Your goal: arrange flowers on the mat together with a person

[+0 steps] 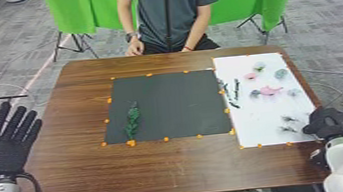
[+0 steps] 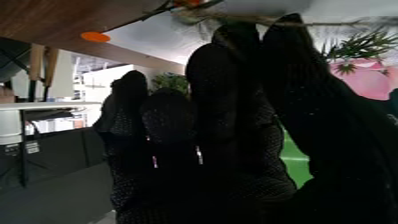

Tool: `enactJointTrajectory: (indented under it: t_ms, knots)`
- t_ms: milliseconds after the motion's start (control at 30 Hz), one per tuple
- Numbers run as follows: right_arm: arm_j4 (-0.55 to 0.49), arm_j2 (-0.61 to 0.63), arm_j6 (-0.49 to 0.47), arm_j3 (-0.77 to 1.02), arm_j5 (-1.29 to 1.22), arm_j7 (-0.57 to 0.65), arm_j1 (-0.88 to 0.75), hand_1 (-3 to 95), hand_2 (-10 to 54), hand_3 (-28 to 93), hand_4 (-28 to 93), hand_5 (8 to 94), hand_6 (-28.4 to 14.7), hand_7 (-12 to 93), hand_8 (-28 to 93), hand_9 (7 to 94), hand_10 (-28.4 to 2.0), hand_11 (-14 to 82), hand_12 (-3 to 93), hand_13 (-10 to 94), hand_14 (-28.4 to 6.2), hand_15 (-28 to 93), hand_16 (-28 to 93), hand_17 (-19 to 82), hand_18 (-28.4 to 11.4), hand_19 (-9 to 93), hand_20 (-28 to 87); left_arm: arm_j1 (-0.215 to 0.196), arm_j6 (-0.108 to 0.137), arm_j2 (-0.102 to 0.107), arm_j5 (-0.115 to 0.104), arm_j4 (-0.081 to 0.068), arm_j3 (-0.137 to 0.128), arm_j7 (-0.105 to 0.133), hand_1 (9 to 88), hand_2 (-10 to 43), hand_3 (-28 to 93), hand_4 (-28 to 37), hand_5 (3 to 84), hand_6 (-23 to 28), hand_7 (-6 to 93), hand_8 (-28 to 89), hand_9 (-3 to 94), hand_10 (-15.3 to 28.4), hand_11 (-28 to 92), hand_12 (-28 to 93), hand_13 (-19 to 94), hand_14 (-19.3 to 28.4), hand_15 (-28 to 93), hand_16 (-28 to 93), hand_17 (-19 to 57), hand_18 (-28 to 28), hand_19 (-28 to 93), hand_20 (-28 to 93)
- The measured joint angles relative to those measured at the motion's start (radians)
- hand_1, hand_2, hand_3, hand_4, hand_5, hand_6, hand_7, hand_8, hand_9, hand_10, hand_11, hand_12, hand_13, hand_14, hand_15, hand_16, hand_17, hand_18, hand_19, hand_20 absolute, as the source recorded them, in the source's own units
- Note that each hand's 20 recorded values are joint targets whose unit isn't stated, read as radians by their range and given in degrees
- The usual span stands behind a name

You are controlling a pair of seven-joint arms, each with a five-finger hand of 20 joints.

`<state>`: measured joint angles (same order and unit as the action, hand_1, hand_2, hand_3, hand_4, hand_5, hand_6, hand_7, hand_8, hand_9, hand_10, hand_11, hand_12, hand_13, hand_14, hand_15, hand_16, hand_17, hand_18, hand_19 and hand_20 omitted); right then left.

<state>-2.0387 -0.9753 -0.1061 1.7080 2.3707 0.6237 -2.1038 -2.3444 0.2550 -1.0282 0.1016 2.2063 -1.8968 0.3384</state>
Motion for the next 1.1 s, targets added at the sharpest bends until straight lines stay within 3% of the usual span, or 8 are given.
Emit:
enactJointTrajectory:
  t_ms: [333,533,833,1100]
  knots:
    - [-0.003,0.001,0.060,-0.032,-0.021,0.087,0.003,50.6,-9.5,73,-23,65.5,0.4,53,13,70.9,-10.0,43.6,57.0,62,-14.8,75,54,36,-22.9,85,47,0.000,0.000,0.001,-0.002,0.000,0.001,-0.003,28.1,12.3,73,-28.2,32.2,5.9,13.3,-12,29.8,13.1,17,4,22,13.2,18,-5,-4.7,11.5,24,9]
    - [-0.030,0.001,0.122,-0.033,-0.224,0.177,0.023,50.8,-9.5,74,-22,66.2,-0.5,53,13,71.6,-10.3,42.1,57.6,62,-14.9,76,53,36,-23.3,86,46,0.001,-0.001,0.002,-0.011,-0.001,0.002,-0.006,28.2,12.2,73,-28.2,32.6,6.0,13.4,-12,29.9,13.2,17,4,22,13.3,19,-5,-4.8,11.7,24,9]
    - [-0.076,0.018,0.229,-0.052,-0.153,0.152,0.024,49.7,-9.5,75,-19,67.5,-0.7,52,14,72.5,-10.5,41.7,57.9,62,-15.3,76,52,37,-23.8,87,45,0.002,-0.002,0.008,-0.013,-0.003,0.003,-0.012,28.1,12.0,73,-28.3,32.7,6.0,13.1,-12,30.0,13.1,17,4,22,13.3,19,-5,-4.7,11.7,24,9]
    - [-0.129,0.035,0.215,-0.108,-0.205,0.135,0.097,49.6,-9.5,75,-19,67.8,-0.8,52,15,72.9,-10.5,41.4,58.2,62,-15.3,76,52,37,-24.0,87,44,0.004,-0.002,0.020,-0.013,-0.004,0.002,-0.011,28.0,11.9,73,-28.3,32.9,5.9,13.3,-12,30.3,13.3,17,4,23,13.5,19,-5,-4.7,11.7,24,9]
